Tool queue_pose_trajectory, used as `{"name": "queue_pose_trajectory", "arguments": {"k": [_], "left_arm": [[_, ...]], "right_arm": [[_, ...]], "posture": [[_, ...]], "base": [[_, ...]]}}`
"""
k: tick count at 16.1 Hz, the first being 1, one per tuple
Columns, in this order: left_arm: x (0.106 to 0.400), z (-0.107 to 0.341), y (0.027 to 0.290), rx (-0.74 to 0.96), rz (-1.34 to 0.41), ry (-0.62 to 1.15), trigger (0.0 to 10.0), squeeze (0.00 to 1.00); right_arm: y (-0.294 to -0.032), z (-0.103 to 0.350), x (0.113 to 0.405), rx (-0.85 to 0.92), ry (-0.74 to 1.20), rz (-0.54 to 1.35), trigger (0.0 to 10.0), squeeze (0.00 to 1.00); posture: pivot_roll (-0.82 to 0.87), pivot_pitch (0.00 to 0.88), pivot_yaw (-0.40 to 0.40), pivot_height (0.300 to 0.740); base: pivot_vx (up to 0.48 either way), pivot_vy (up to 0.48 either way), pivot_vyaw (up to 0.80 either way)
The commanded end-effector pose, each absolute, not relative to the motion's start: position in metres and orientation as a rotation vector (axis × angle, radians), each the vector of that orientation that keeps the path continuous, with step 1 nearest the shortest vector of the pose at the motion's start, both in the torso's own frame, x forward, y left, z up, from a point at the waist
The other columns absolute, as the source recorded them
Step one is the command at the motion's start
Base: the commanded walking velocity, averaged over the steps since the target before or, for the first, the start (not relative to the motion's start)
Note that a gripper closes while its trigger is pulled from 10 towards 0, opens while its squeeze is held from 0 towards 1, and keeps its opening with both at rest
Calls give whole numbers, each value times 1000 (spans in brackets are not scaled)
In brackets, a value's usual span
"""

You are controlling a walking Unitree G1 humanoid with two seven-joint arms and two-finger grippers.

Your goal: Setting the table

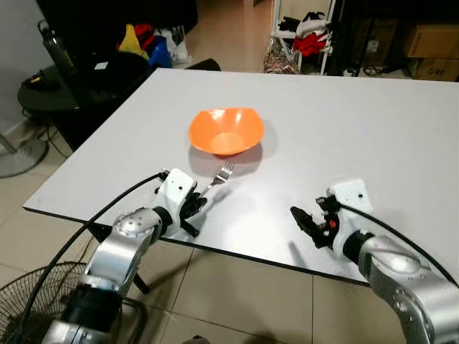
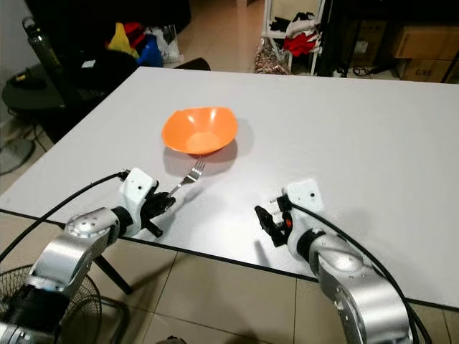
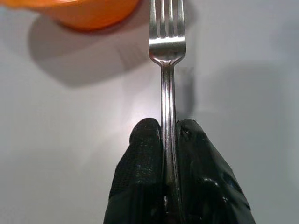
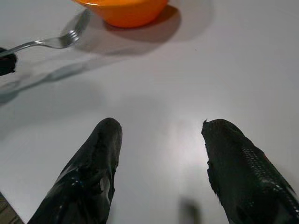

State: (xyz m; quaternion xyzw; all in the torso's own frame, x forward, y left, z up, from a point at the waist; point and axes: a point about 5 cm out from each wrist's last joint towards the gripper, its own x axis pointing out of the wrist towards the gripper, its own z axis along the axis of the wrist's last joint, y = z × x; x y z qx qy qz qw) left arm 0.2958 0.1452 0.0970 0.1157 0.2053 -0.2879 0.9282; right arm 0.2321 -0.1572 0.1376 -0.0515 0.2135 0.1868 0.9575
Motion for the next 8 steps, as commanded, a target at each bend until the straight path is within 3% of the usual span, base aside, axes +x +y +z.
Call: {"name": "queue_pose_trajectory", "arguments": {"k": [1, 5, 6, 8], "left_arm": [[299, 103, 148, 250, -565, 392, 10000, 0], [291, 128, 149, 227, -479, 191, 10000, 0], [288, 138, 148, 205, -466, 139, 10000, 0], [288, 143, 149, 215, -457, 112, 10000, 0]], "right_arm": [[-153, 143, 232, -98, 421, 406, 10000, 0], [-151, 145, 223, -18, 346, 311, 10000, 0], [-151, 146, 219, 20, 312, 255, 10000, 0], [-156, 147, 218, 62, 288, 181, 10000, 0]], "posture": [[15, 0, 83, 740], [8, 0, 114, 740], [2, 0, 124, 740], [-1, 0, 129, 740]], "base": [[0, 0, 0], [0, 0, 0], [0, 390, 0], [0, 480, -712]]}}
